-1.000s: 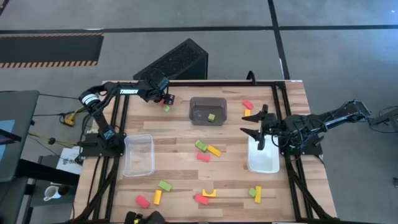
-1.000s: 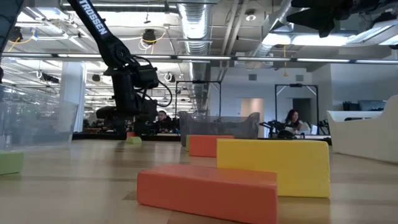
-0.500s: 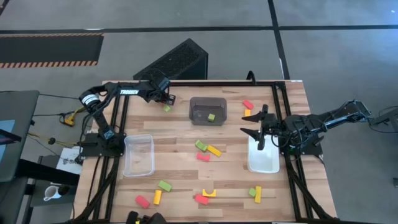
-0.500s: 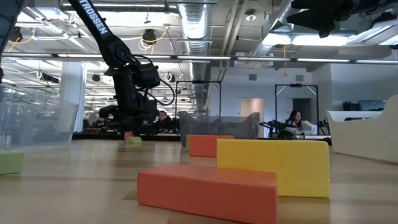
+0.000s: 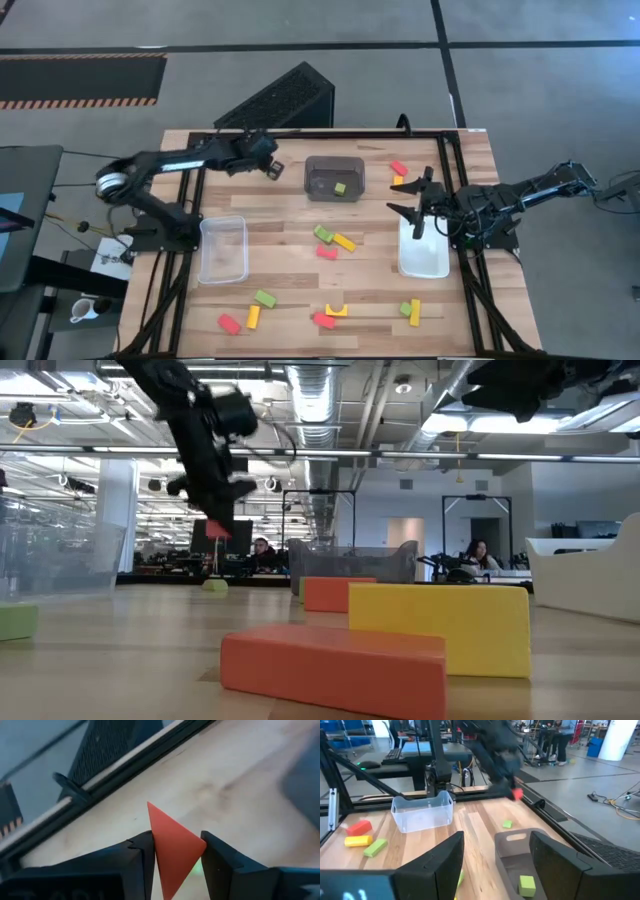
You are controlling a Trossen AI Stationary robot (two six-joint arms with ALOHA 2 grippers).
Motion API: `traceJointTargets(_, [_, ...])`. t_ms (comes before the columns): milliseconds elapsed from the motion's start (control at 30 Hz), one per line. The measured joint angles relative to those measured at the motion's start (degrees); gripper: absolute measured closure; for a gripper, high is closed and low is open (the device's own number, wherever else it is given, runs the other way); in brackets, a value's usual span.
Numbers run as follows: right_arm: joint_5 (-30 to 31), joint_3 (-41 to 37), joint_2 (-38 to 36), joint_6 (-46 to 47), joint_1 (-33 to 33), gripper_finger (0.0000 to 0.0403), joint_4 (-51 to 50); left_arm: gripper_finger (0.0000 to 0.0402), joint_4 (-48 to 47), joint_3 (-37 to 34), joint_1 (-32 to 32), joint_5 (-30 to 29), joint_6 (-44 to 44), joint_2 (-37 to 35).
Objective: Sort & place blocks by color
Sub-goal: Put the orange block into the transparent bin
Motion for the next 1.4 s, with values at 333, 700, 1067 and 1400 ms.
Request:
traceJointTargets(333, [1.6, 0.0, 0.0, 1.9, 0.0, 0.0155, -1.0, 0.0308, -20.6, -2.1, -22.4, 0.9, -13.7, -23.8])
traceJointTargets(700, [1.6, 0.0, 0.0, 3.3, 0.1, 0.0155, -0.8, 0.0308, -32.0, -2.7, -52.5, -1.0, -39.6, -24.2])
traceJointTargets(1067, [1.6, 0.0, 0.0, 3.3, 0.1, 0.0155, -1.2, 0.0294, -44.4, -2.7, -63.6, 8.1, -65.1, -10.6])
traceJointTargets(1400, [1.5, 0.0, 0.0, 3.2, 0.1, 0.0155, -1.2, 0.0301, -36.8, -3.1, -66.0, 6.4, -62.2, -4.9])
